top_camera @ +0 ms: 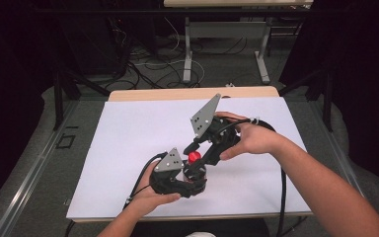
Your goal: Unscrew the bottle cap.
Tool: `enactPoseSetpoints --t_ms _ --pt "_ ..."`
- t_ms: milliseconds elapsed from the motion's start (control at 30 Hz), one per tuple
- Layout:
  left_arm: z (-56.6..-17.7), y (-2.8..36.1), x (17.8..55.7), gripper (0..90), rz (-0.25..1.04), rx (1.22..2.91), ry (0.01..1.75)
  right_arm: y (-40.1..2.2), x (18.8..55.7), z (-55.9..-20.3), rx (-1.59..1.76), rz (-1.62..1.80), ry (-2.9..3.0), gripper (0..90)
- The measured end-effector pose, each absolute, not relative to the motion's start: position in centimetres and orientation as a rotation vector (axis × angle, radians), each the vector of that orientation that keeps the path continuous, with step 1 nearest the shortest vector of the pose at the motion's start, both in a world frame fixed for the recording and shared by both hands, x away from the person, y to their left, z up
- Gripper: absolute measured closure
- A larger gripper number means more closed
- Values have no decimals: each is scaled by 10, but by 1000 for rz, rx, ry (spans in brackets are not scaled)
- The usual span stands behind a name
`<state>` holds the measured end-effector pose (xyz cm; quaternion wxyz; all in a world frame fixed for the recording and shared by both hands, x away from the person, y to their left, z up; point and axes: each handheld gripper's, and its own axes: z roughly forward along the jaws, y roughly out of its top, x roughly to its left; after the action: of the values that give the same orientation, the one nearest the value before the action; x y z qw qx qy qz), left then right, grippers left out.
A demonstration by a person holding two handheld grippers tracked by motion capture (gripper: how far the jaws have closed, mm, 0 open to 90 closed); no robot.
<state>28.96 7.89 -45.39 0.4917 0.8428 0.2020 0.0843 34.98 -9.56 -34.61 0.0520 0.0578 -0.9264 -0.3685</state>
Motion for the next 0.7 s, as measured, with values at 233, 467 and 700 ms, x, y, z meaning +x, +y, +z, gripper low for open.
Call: enactPoseSetpoints --t_ms 233,467,700 --pt "-453 81 292 302 240 2029 535 -101 328 -339 -260 -1256 -2881 434" --pt "-454 78 292 302 262 2035 569 -100 313 -345 -786 -1339 -2864 483" --pt "-456 79 292 303 261 2042 563 -98 312 -348 -846 -1270 -2845 606"
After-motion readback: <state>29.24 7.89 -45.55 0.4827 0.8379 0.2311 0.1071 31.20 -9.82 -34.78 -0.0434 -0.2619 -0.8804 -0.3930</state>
